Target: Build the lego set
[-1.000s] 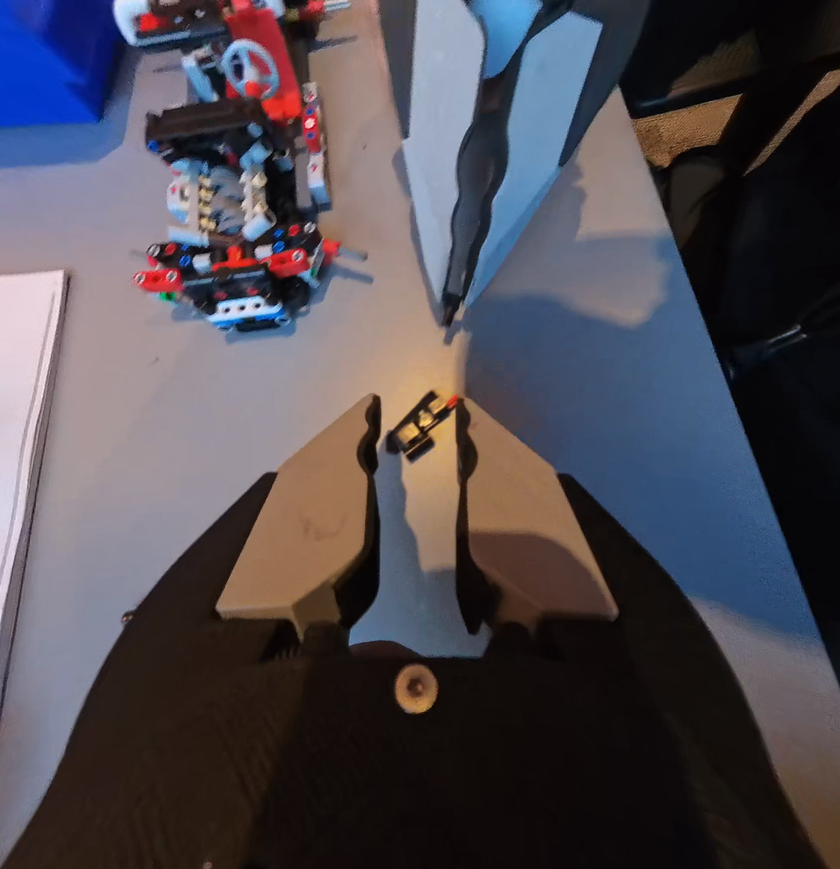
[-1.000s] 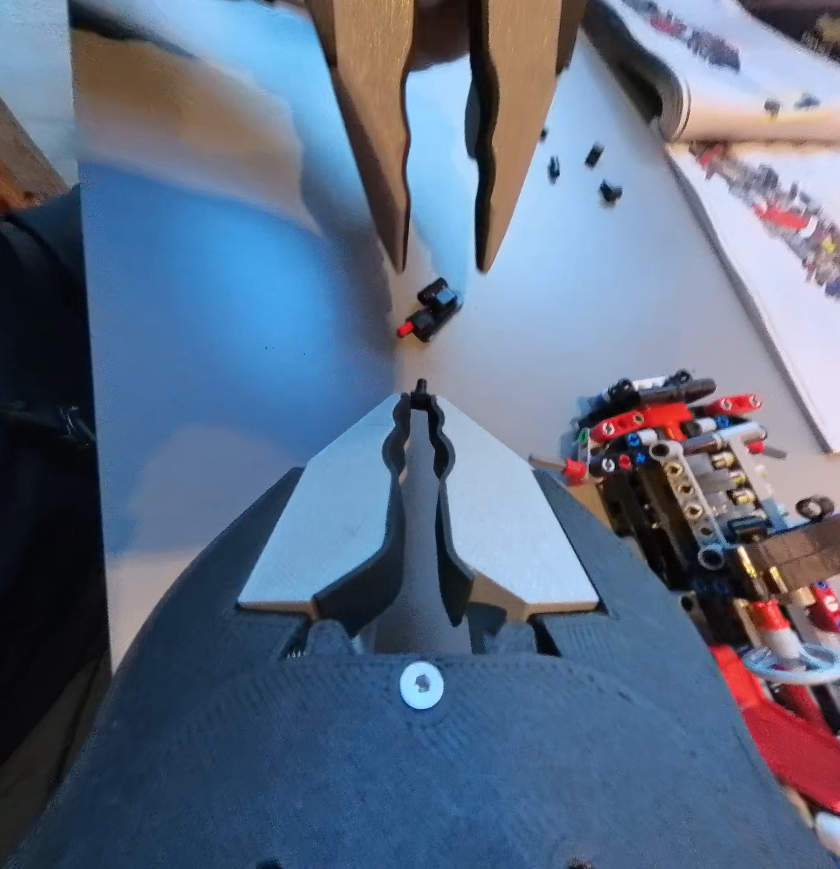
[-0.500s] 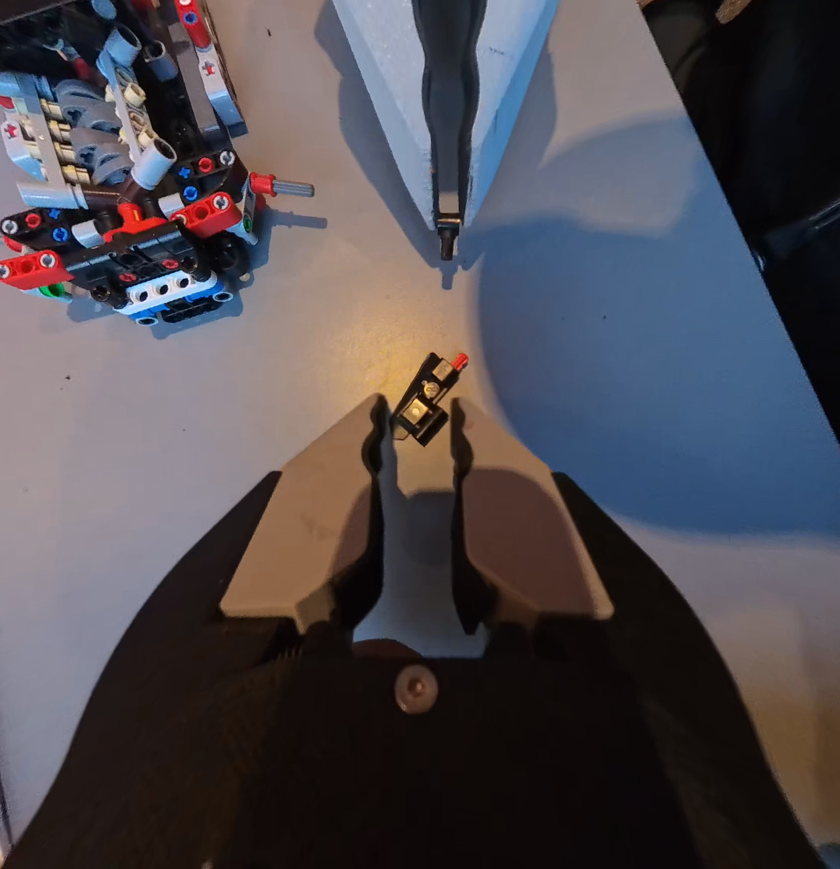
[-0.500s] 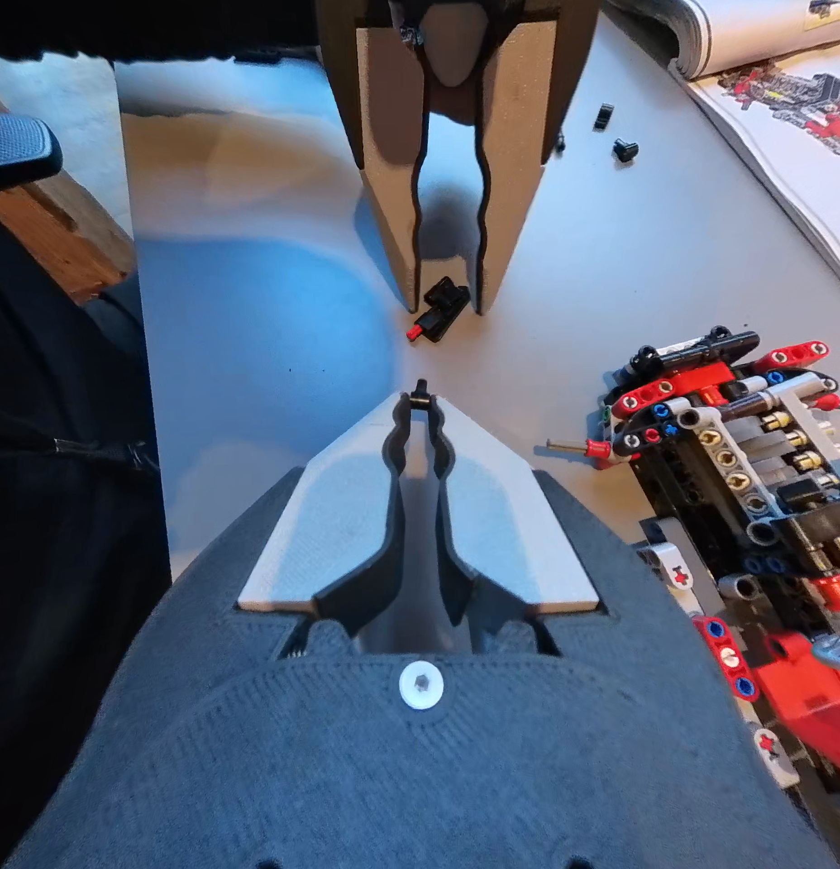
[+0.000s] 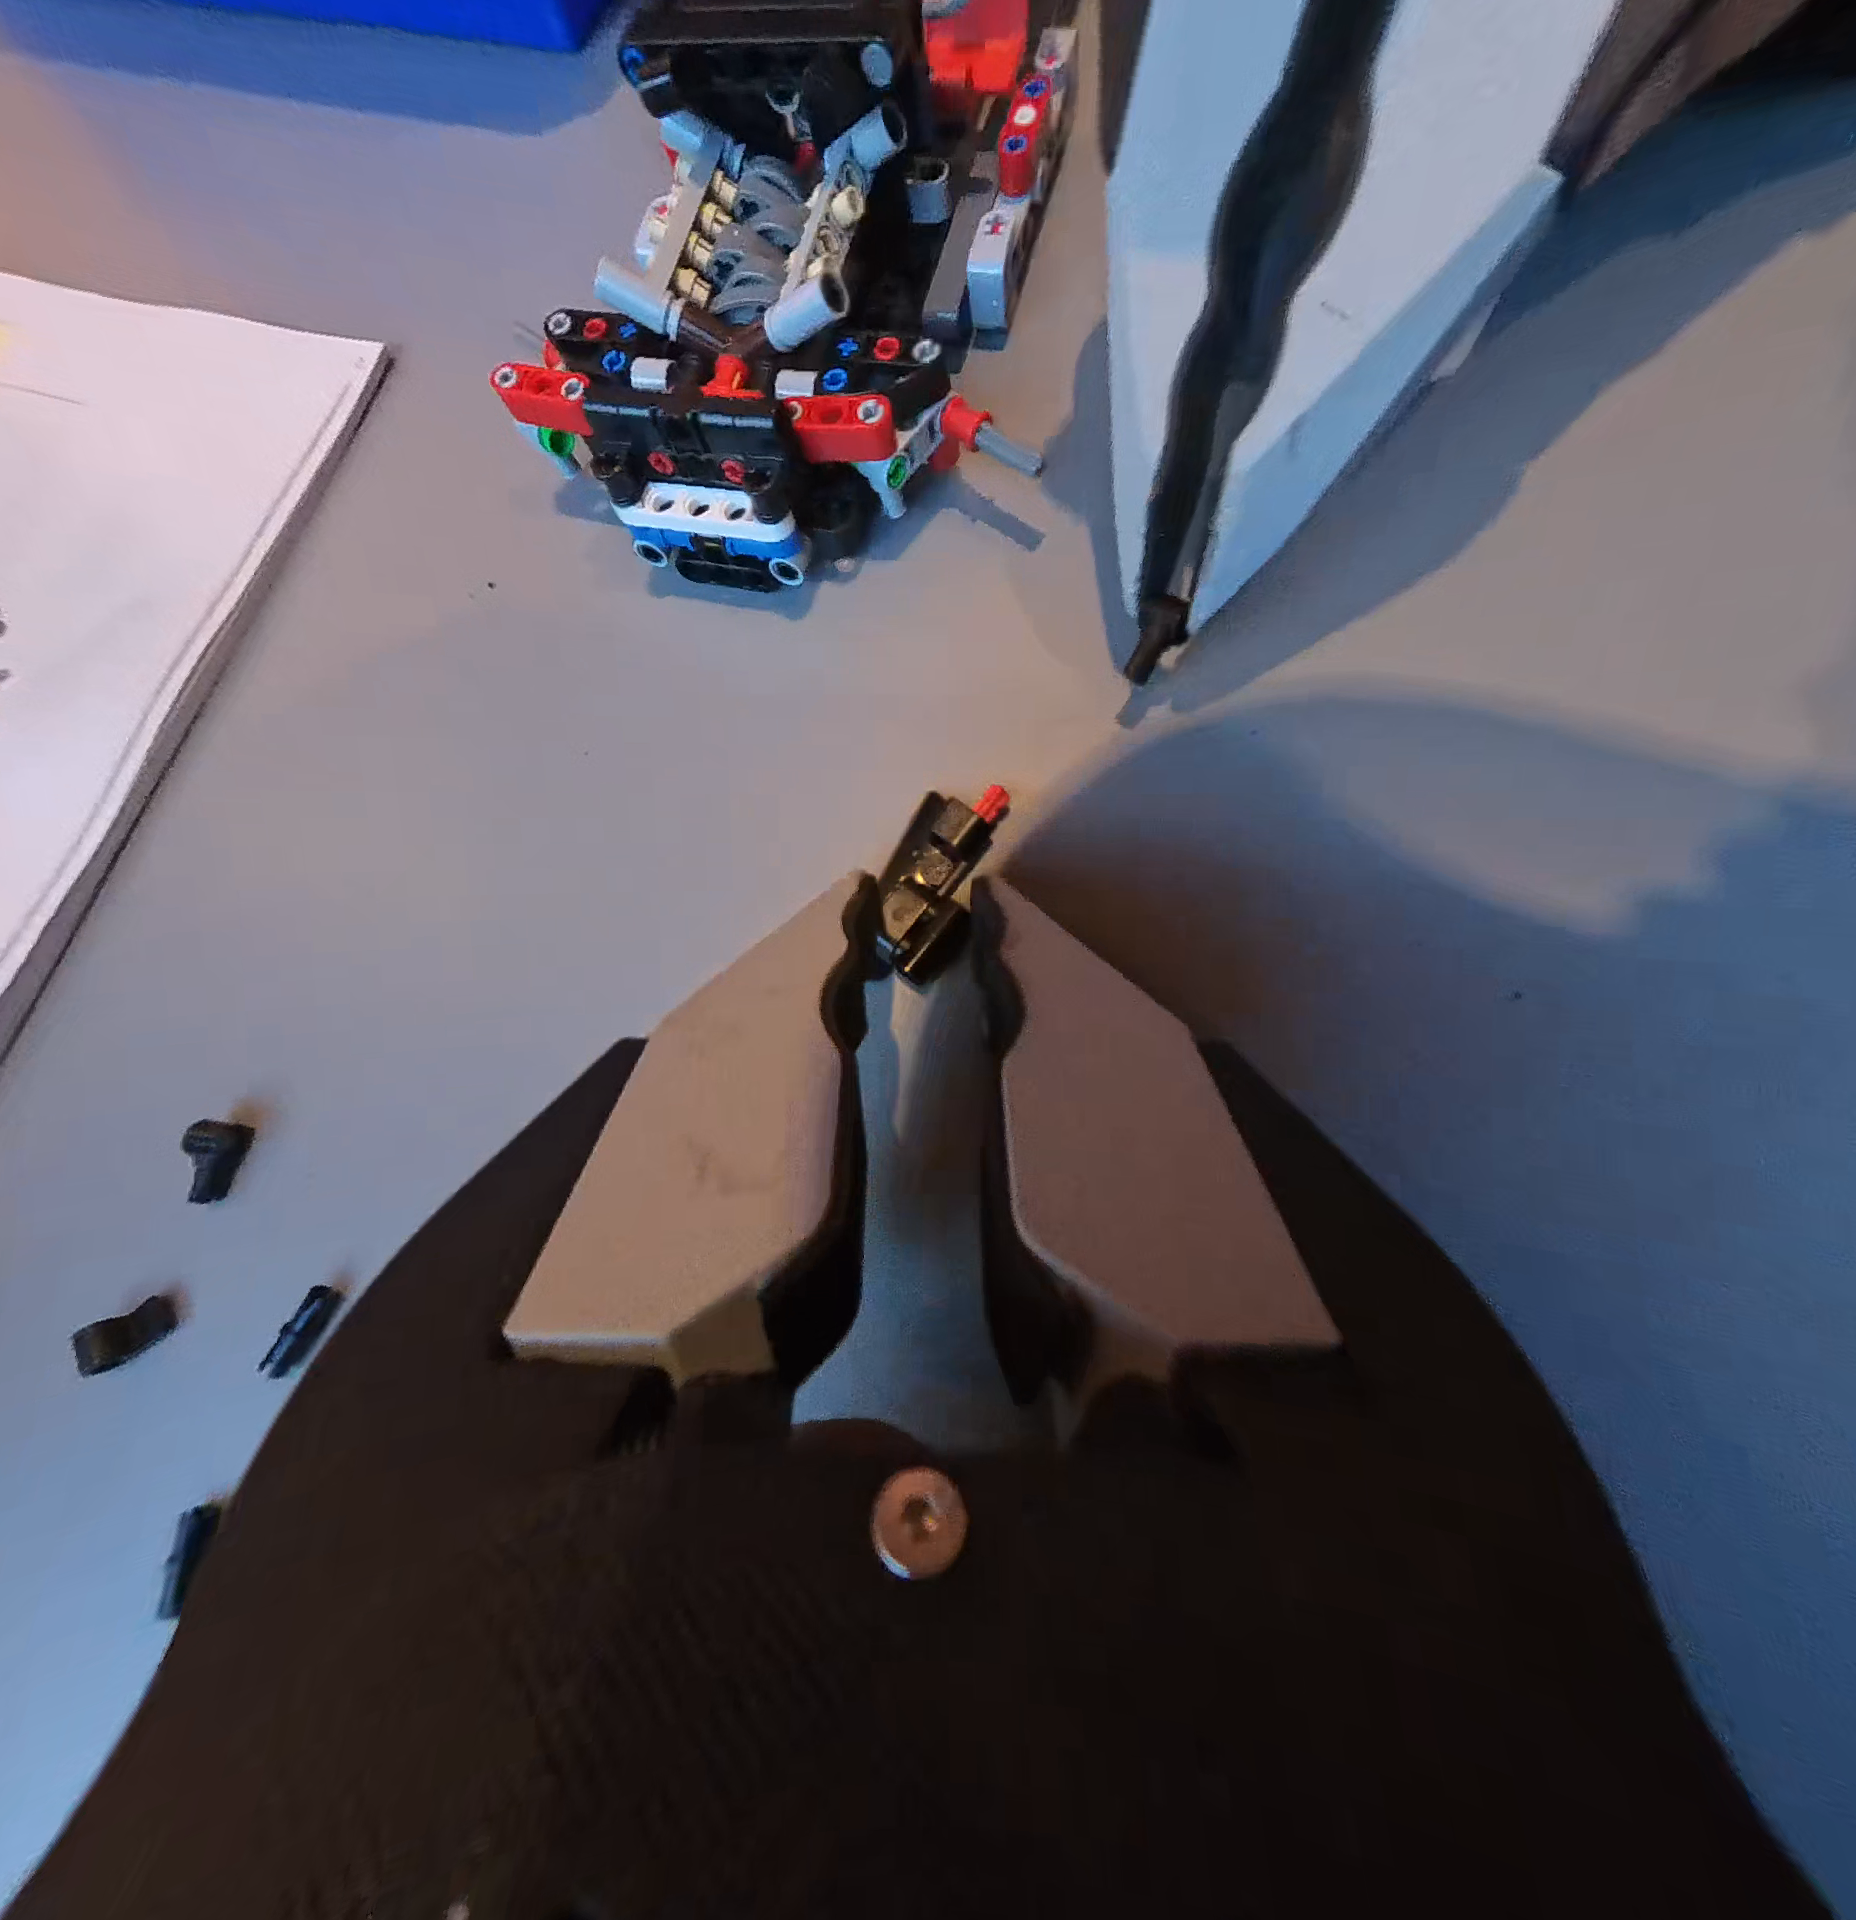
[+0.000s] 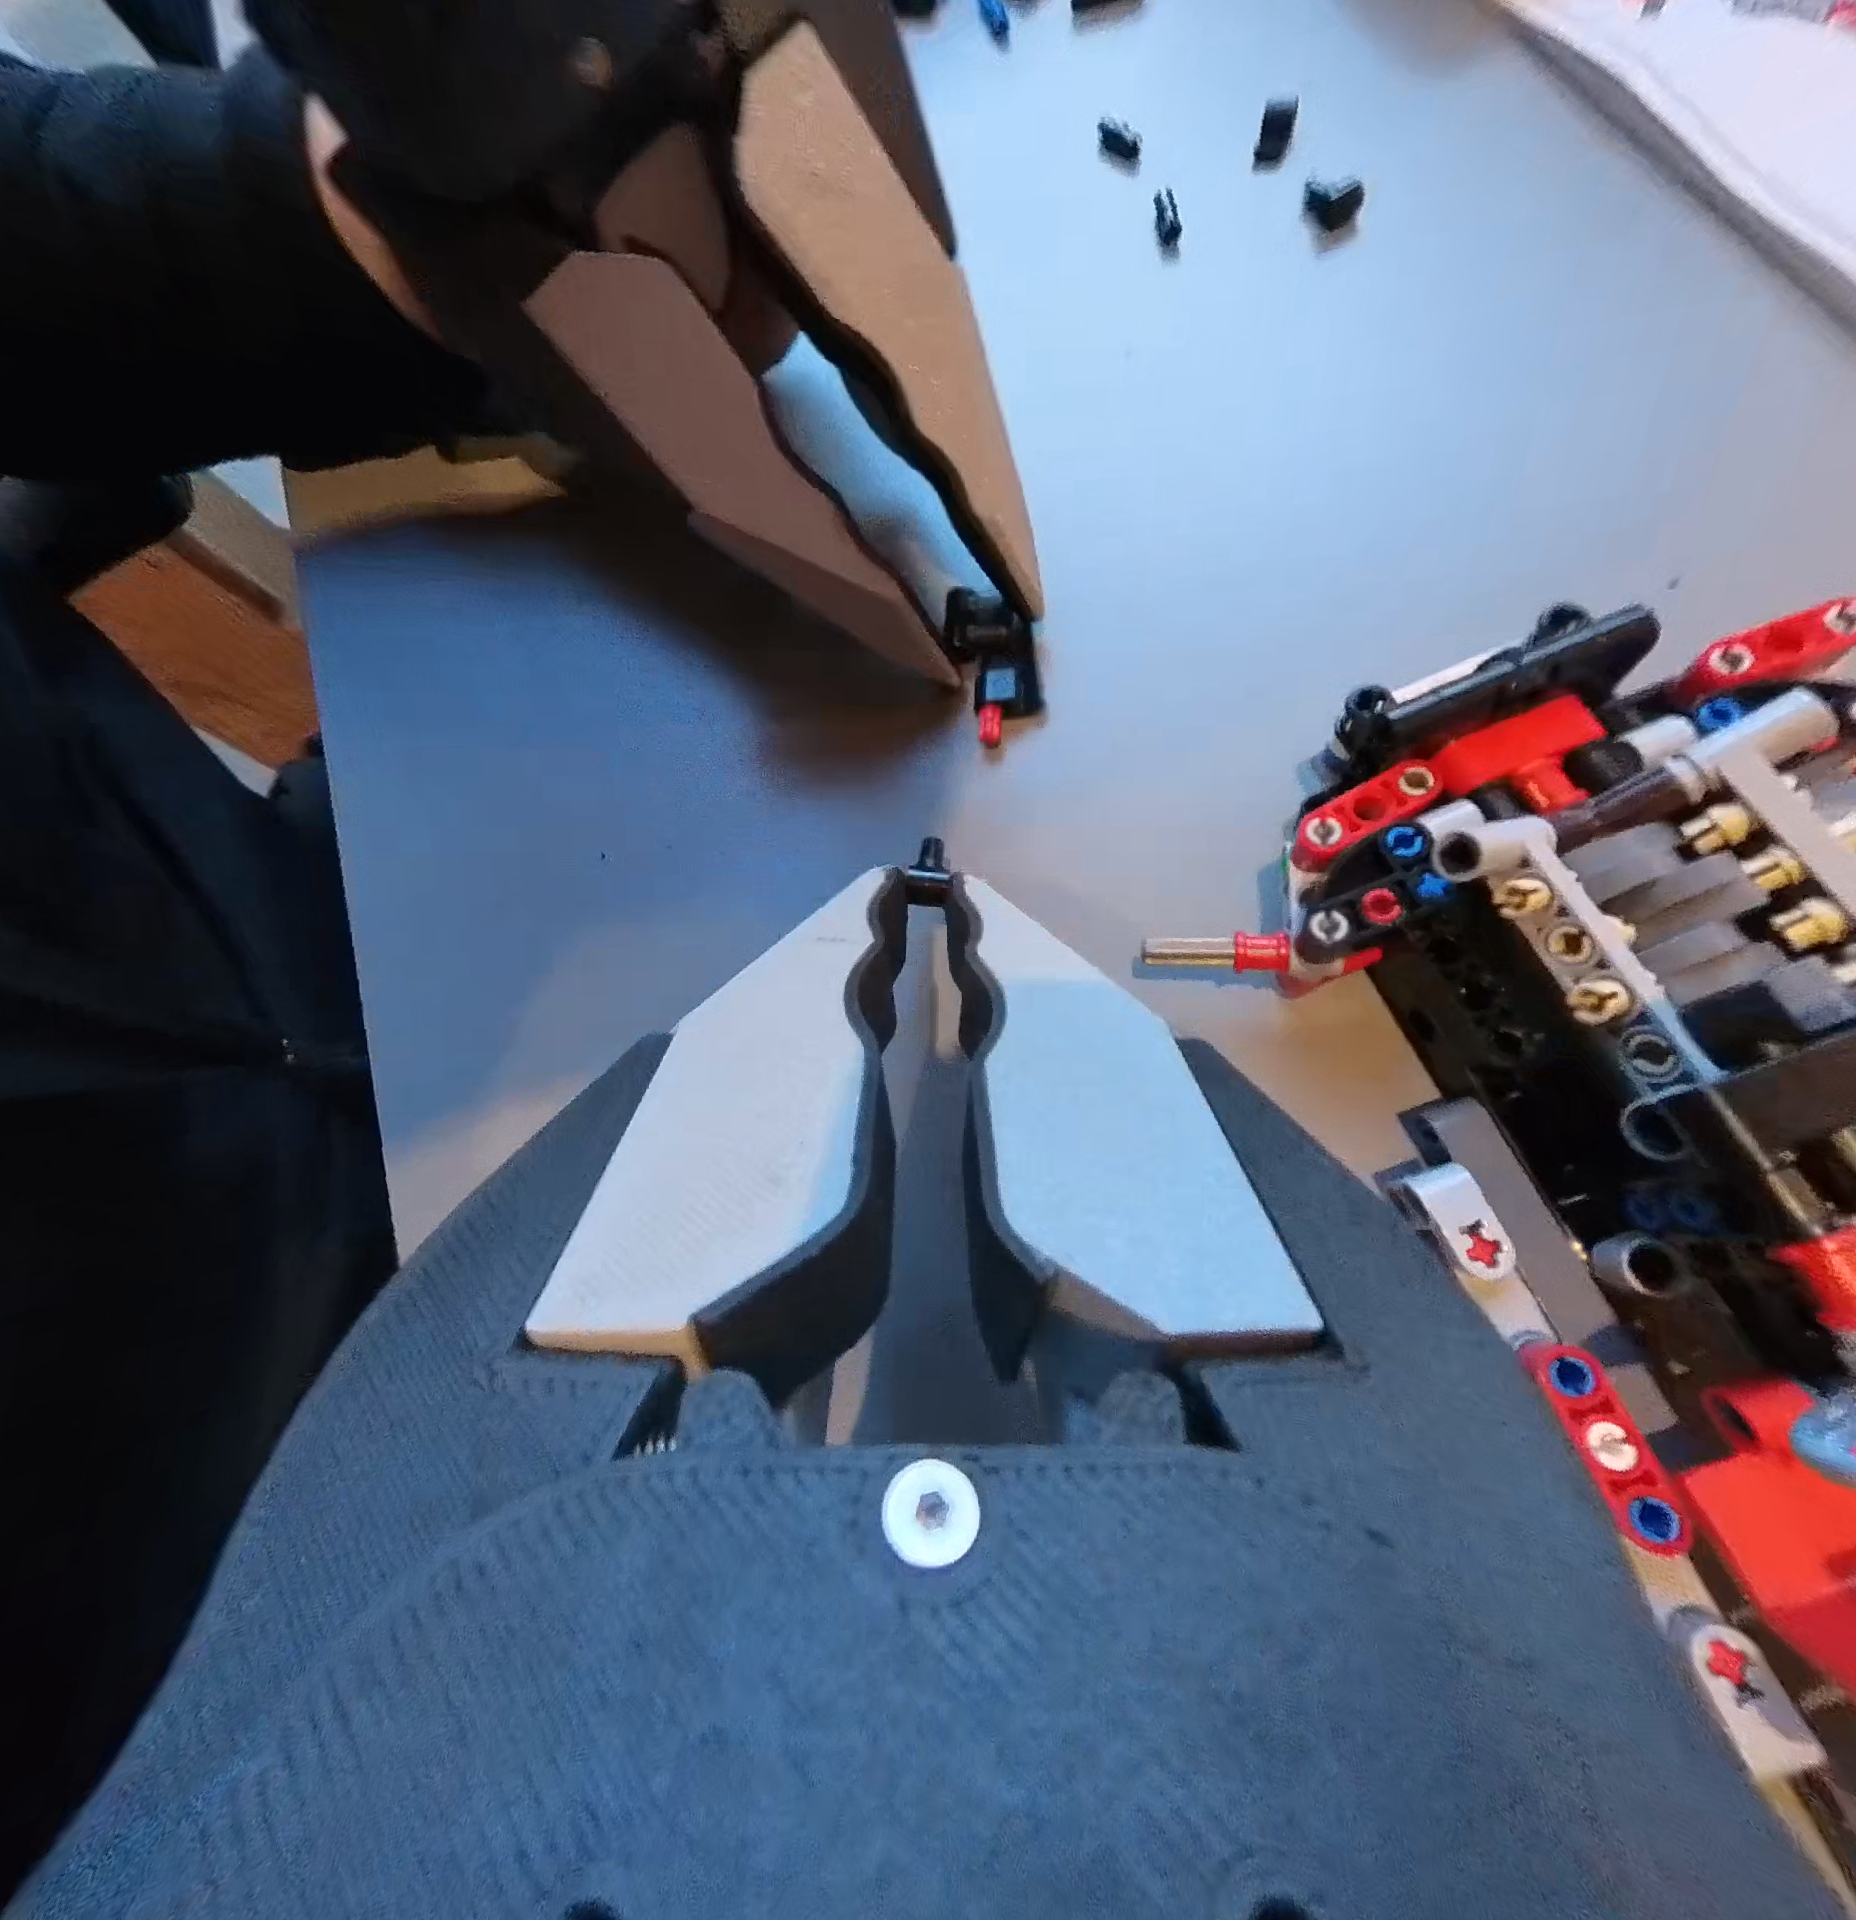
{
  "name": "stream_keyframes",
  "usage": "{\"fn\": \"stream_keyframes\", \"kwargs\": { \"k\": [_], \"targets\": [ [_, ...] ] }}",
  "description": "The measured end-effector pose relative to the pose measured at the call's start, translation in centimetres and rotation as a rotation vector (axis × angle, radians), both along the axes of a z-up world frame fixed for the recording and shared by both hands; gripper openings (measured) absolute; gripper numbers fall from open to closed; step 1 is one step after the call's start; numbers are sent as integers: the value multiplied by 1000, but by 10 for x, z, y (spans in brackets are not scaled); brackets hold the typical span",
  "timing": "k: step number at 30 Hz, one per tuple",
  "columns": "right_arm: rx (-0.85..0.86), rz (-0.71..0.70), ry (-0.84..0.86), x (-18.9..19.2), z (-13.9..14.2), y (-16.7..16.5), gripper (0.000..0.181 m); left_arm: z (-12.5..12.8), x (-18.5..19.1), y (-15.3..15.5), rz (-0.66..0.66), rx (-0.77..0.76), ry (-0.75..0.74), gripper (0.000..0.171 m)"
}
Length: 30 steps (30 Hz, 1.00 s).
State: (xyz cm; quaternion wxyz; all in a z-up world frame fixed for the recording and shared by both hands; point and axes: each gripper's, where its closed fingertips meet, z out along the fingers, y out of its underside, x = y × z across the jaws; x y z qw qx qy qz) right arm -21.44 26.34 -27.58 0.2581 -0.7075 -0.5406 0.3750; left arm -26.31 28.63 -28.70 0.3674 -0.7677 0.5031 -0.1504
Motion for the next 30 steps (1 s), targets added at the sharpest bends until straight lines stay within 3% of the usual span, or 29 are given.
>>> {"fn": "stream_keyframes", "kwargs": {
  "k": [4, 10, 16, 19, 23, 26, 30],
  "targets": [
    [-82, -15, -57, 2, -10, 2, 5, -1, 2, -4, 45, -119, -31, 17],
    [32, -2, -78, 5, -11, -3, 9, 3, 2, -24, 12, -251, -139, 32],
    [119, -5, -92, 13, -11, -9, 13, 22, -11, -23, -25, -200, -132, 35],
    [162, 12, -99, 15, -11, -11, 16, 30, -17, -22, -124, -141, -77, 34],
    [209, 35, -98, 15, -8, -12, 16, 10, -21, -26, -273, -228, 35, 38],
    [243, 55, -86, 15, -6, -12, 19, 4, -21, -11, -301, -187, 88, 38],
    [327, 138, -99, 16, -8, -16, 24, -2, -18, -19, -442, -191, 136, 34]
  ]
}}
